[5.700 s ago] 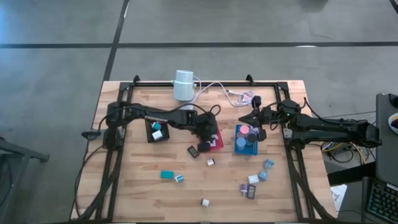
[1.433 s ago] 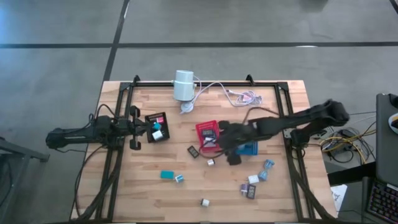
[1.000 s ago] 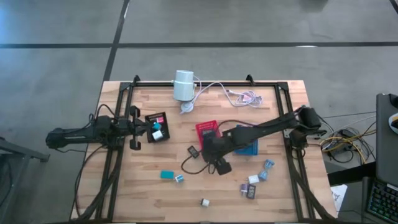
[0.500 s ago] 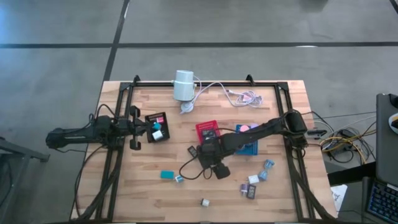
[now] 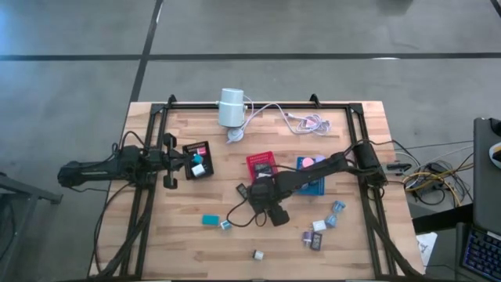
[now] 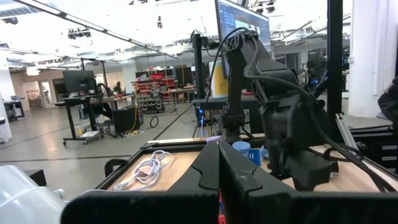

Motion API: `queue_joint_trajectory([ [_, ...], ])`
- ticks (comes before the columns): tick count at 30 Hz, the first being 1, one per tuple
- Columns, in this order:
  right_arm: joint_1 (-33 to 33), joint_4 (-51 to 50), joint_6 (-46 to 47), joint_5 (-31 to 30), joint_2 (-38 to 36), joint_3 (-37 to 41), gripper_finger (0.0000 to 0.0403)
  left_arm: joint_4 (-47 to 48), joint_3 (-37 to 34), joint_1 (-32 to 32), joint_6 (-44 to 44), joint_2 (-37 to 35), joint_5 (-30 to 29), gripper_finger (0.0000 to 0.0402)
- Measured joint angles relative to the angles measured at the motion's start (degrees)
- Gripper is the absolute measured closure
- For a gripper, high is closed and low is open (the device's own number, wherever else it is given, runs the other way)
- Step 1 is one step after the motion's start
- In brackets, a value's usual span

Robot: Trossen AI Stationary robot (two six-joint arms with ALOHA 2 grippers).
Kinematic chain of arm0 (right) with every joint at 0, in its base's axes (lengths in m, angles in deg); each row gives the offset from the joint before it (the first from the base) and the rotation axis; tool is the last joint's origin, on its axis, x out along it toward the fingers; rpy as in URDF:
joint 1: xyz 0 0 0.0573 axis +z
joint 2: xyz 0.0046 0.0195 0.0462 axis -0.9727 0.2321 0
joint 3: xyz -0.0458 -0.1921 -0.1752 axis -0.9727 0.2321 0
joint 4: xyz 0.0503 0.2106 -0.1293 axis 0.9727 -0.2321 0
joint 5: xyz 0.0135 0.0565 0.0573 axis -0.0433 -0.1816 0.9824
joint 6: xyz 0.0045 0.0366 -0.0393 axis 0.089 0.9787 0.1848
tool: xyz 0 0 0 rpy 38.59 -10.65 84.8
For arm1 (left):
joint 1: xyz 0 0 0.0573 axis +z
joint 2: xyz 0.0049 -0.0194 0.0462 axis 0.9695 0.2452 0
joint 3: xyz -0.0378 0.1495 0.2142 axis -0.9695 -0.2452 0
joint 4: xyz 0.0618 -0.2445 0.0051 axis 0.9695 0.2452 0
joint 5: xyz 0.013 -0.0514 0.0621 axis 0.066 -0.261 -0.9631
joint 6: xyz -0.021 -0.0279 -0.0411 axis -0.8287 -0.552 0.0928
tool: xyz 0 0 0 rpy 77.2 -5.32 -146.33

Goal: Pick & Place Office items
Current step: Put the white charger adapter into the black bin

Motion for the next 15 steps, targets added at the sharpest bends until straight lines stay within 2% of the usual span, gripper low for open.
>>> queue_joint_trajectory([
  [9, 0.0, -0.1, 0.0, 0.1, -0.2, 0.0, 0.0275, 0.0, 0.0, 0.0, 0.0, 0.0, 0.0, 0.0401],
  [15, 0.3, 0.4, 0.0, 1.1, -2.9, 0.1, 0.0278, 0.0, 0.0, 0.0, 0.0, 0.0, 0.0, 0.0401],
])
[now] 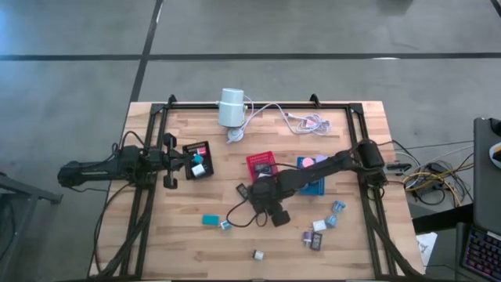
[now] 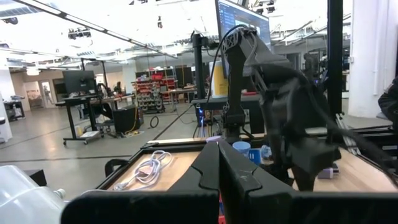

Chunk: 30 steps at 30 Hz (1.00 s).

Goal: Pick & Place Office items
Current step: Put the white charger adapter into the black bin

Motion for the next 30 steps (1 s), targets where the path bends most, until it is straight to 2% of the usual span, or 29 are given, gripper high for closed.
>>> queue_joint_trajectory([
  [5, 0.0, 2.9, -0.4, 1.4, -5.0, 0.7, 0.0278, 0.0, 0.0, 0.0, 0.0, 0.0, 0.0, 0.0401],
  [8, 0.0, 9.5, -1.2, 2.3, -10.0, 4.0, 0.0278, 0.0, 0.0, 0.0, 0.0, 0.0, 0.0, 0.0401],
  [18, -0.2, 44.3, 4.2, 3.9, -33.4, 29.5, 0.0278, 0.0, 0.0, 0.0, 0.0, 0.0, 0.0, 0.0401],
  [24, -1.2, 55.8, 5.3, 0.8, -48.8, 42.5, 0.0278, 0.0, 0.0, 0.0, 0.0, 0.0, 0.0, 0.0401],
  [28, -2.4, 67.0, 7.7, 0.5, -56.6, 50.1, 0.0278, 0.0, 0.0, 0.0, 0.0, 0.0, 0.0, 0.0401],
  [30, -2.6, 68.6, 7.8, -1.0, -60.0, 53.3, 0.0278, 0.0, 0.0, 0.0, 0.4, 0.0, 0.0, 0.0401],
])
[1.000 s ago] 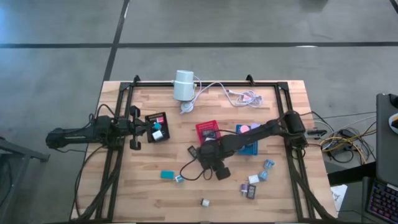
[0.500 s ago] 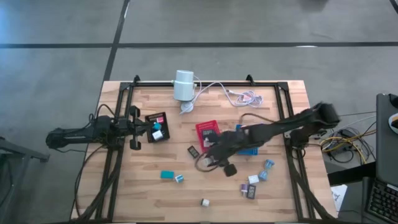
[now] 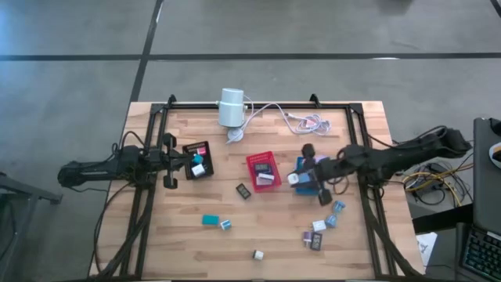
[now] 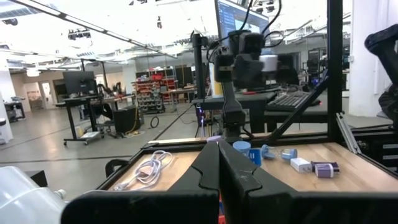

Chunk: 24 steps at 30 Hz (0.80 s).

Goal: Pick & Place Office items
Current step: Put the white charger adapter into the black bin

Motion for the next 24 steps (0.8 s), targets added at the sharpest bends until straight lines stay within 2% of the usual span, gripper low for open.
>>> queue_joint_trajectory([
  [4, -0.1, 0.0, 0.0, -6.1, -6.7, 5.0, 0.0278, 0.0, 0.0, 0.0, 0.3, 0.0, 0.0, 0.0401],
  [9, 0.0, 0.6, -2.1, -10.0, -15.3, 9.8, 0.0278, 0.0, 0.0, 0.0, 0.3, 0.0, 0.0, 0.0401],
  [16, 0.0, 7.8, -4.8, -10.4, -21.7, 17.1, 0.0278, 0.0, 0.0, 0.0, 1.0, 0.0, -0.8, 0.0401],
  [24, -0.2, 10.5, -7.0, -10.4, -25.9, 22.3, 0.0278, 0.0, 0.0, 0.0, 1.3, 0.0, -0.8, 0.0401],
])
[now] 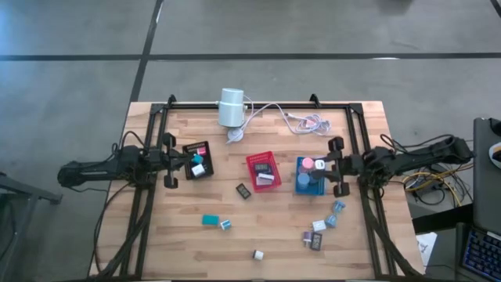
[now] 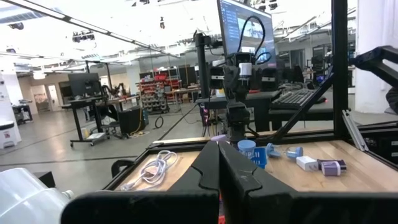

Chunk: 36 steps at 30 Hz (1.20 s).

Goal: Pick & Place Office items
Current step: Put the white charger adapter into the black bin

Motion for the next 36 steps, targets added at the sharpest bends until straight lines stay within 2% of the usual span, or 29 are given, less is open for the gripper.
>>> queue_joint_trajectory([
  [11, 0.0, -0.4, 0.1, -1.8, -10.2, 5.9, 0.0278, 0.7, 0.0, 0.0, -1.2, 0.0, 0.1, 0.0401],
  [19, 0.0, -7.4, -0.8, -2.5, -14.3, 6.1, 0.0278, 0.9, 0.0, 0.0, -0.9, 0.0, 0.2, 0.0401],
  [24, 0.0, -7.4, -0.5, -3.1, -14.2, 6.1, 0.0278, 0.8, 0.0, 0.0, -1.9, 0.0, 0.1, 0.0401],
  [29, 0.0, -3.5, 2.6, -7.0, -12.6, 6.1, 0.0278, -1.0, 0.0, 0.0, -1.4, 0.3, 0.1, 0.0401],
  [36, 0.0, -2.5, 4.3, -5.6, -3.6, 0.6, 0.0278, -4.3, 1.6, 0.0, 2.8, 7.8, -1.2, 0.0394],
])
